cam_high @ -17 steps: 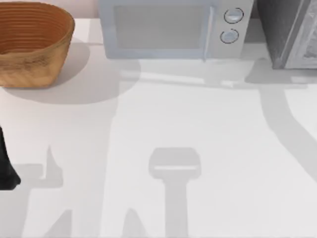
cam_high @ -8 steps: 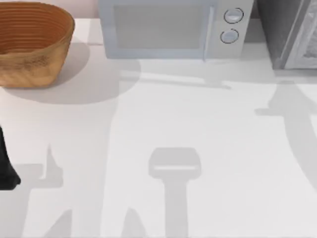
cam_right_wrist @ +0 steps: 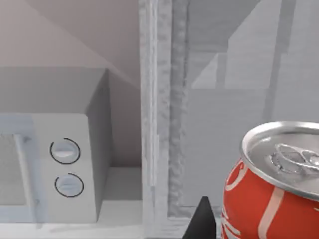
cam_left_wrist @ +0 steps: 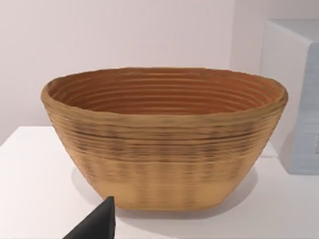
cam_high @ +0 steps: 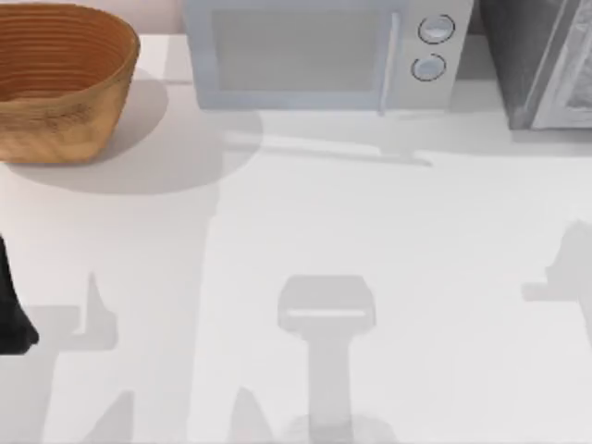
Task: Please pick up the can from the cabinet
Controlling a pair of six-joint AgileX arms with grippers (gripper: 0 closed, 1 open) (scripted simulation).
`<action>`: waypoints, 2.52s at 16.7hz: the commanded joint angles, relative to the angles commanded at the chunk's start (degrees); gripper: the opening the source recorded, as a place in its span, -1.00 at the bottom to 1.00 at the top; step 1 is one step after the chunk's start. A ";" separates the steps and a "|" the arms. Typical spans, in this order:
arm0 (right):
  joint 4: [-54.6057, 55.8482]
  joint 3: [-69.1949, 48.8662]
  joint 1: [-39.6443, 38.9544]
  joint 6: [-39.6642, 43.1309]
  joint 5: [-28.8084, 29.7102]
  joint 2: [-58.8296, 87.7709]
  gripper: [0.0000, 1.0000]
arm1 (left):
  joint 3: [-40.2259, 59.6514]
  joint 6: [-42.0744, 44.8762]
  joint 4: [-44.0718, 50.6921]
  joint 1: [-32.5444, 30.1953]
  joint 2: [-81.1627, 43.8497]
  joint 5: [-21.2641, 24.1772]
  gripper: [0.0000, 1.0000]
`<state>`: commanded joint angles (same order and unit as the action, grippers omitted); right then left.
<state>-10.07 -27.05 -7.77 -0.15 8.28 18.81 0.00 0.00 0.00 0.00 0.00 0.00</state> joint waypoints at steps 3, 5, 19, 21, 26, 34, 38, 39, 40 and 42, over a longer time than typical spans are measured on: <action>4.88 14.25 3.76 0.07 -4.01 -9.12 -1.00 | 0.00 0.00 0.00 0.00 0.00 0.00 1.00; 7.45 20.91 5.74 0.11 -6.13 -13.91 -1.00 | 0.00 0.00 0.00 0.00 0.00 0.00 1.00; 15.17 23.34 9.62 1.03 -10.50 -12.60 -1.00 | 0.00 0.00 0.00 0.00 0.00 0.00 1.00; 21.01 19.65 11.45 1.91 -13.18 -6.08 -1.00 | 0.00 0.00 0.00 0.00 0.00 0.00 1.00; 43.20 7.74 16.50 4.08 -24.73 20.03 -1.00 | 0.00 0.00 0.00 0.00 0.00 0.00 1.00; 78.98 -10.57 21.83 3.44 -50.24 75.56 -1.00 | 0.00 0.00 0.00 0.00 0.00 0.00 1.00; 90.75 -15.77 23.17 1.32 -60.44 97.36 -1.00 | 0.00 0.00 0.00 0.00 0.00 0.00 1.00; 92.73 -16.58 23.45 0.78 -62.30 101.48 -1.00 | 0.00 0.00 0.00 0.00 0.00 0.00 1.00; 94.38 -17.23 23.74 0.29 -63.87 105.05 -1.00 | 0.00 0.00 0.00 0.00 0.00 0.00 1.00; 96.90 -18.14 24.29 -0.52 -66.20 110.51 -1.00 | 0.00 0.00 0.00 0.00 0.00 0.00 1.00</action>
<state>86.82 -45.18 16.52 -0.67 -57.92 129.32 0.00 0.00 0.00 0.00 0.00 0.00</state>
